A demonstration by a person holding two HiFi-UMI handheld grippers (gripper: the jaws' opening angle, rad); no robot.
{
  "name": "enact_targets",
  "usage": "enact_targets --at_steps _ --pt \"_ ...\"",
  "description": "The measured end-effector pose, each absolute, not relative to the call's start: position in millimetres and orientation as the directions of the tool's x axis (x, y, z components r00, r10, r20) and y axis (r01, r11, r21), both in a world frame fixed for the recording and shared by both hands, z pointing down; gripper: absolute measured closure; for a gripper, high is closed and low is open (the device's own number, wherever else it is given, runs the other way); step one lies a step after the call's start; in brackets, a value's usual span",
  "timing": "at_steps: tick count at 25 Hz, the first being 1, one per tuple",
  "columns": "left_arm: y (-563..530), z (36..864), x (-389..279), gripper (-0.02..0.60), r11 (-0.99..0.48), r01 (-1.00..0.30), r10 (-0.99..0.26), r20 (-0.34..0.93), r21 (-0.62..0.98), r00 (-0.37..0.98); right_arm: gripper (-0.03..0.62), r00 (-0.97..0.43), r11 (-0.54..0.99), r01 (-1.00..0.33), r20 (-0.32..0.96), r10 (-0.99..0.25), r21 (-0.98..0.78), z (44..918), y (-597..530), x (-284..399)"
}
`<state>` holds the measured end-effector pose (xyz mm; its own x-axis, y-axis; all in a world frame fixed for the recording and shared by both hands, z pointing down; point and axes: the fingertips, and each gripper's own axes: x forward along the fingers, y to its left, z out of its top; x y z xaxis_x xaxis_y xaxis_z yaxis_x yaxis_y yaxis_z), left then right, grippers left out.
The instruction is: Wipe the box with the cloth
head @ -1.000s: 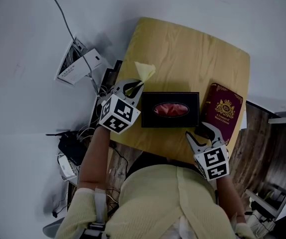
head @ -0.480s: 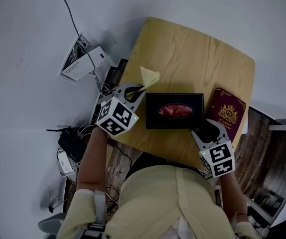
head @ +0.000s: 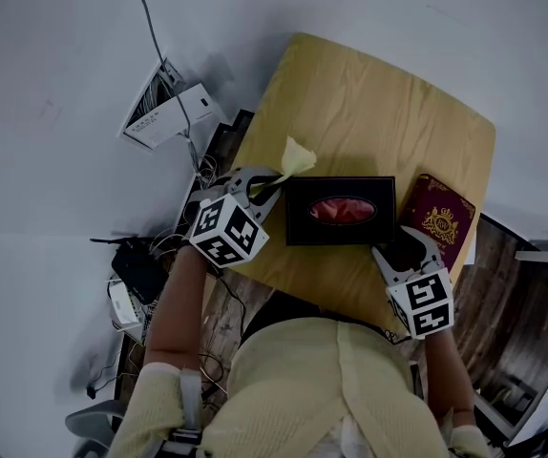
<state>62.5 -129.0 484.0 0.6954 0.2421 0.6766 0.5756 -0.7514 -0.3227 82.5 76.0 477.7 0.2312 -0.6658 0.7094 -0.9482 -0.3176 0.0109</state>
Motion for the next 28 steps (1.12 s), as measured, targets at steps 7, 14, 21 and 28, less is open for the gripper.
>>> enact_targets --at_steps 7,14,21,28 --pt "-129.0 484.9 58.7 0.552 -0.721 0.604 0.244 0.691 -0.341 0.681 0.368 0.234 -0.299 -0.954 0.708 -0.667 0.034 477.2 73.0 93.4" --pt "-127.9 484.8 48.1 0.552 -0.713 0.618 0.254 0.700 -0.331 0.667 0.372 0.235 -0.278 -0.959 0.704 -0.670 0.056 474.0 69.1 98.9" --pt "-126.4 486.3 30.6 0.552 -0.722 0.604 0.238 0.699 -0.336 0.674 0.388 0.265 -0.281 -0.955 0.686 -0.677 0.092 470.6 61.1 111.6" --pt "-120.5 487.5 11.9 0.552 -0.726 0.601 0.230 0.707 -0.333 0.669 0.395 0.279 -0.272 -0.955 0.674 -0.684 0.120 470.7 56.7 125.0"
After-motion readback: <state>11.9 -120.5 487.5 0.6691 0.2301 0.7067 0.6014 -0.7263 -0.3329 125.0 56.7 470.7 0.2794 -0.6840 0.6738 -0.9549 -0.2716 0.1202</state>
